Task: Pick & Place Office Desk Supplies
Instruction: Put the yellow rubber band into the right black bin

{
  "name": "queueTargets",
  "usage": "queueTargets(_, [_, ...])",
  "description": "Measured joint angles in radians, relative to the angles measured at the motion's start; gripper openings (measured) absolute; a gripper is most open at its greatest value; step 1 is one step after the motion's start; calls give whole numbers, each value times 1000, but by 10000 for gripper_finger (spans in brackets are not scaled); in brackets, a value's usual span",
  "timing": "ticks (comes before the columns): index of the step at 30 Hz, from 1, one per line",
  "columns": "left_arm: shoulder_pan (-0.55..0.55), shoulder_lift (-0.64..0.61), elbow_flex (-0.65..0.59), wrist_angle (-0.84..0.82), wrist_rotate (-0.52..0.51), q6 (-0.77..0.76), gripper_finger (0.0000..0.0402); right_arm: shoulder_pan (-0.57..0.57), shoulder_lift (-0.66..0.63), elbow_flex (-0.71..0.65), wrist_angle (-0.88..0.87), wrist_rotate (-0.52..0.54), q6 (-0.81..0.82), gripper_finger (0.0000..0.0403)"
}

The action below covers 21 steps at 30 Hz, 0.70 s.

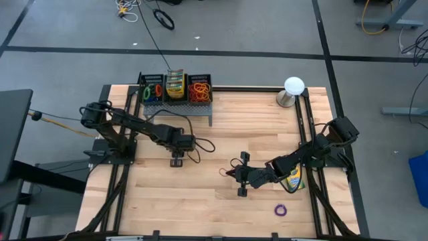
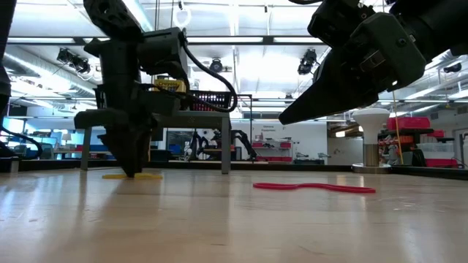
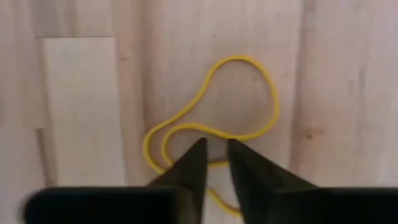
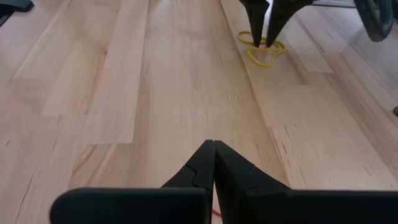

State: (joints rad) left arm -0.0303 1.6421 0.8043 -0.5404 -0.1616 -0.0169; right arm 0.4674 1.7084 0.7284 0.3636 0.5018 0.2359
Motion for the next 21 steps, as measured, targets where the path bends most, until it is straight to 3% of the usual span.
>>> queueTargets(3, [-3,0,0,0,12,24,16,0,0,0,0,0,0,11])
queueTargets(10, [-15,-58,-8,-34,33,-15,6,0,0,0,0,0,2,11])
queueTargets(21, [-12,-68,-6,-81,-46,-313,115,0,0,0,7,0,-6,11])
